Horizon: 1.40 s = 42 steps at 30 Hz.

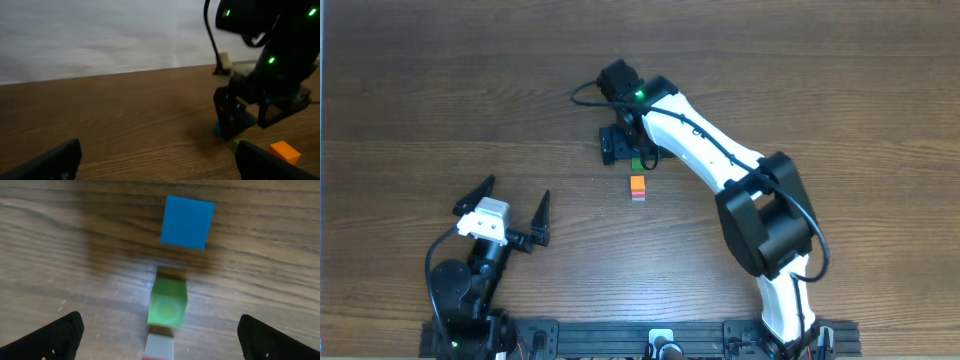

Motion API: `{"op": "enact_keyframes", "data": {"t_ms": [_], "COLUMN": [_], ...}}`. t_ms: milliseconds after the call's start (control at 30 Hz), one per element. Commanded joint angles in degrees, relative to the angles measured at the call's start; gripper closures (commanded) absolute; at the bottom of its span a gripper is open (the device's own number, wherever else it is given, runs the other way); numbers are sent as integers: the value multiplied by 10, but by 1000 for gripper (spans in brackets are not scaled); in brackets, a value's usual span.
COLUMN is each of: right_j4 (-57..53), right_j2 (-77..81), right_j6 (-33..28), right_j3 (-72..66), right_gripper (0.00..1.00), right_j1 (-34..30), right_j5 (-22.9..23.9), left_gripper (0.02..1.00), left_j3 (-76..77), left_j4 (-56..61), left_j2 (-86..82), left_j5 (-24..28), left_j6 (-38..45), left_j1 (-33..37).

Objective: Stack Cubes

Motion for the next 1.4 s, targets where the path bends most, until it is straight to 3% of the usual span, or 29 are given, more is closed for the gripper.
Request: {"op": "enact_keyframes", "data": {"t_ms": [33, 733, 967, 1400], "right_j4": [8, 12, 30, 30], "right_j2": [25, 47, 47, 47], "right_j6": [12, 47, 47, 51], "right_j3": [13, -4, -20, -22], "right_gripper": [7, 97, 246, 378], "right_j1": [2, 2, 7, 9], "right_j5": [21, 52, 49, 47], "left_gripper": [18, 20, 18, 20], "left_j3": [-5, -5, -5, -5], "left_j4": [2, 2, 2, 2], "left_j2": [-5, -5, -5, -5], "left_j5": [4, 3, 3, 4], "left_j6": [10, 10, 10, 10], "left_j1": [-3, -3, -3, -3]}}
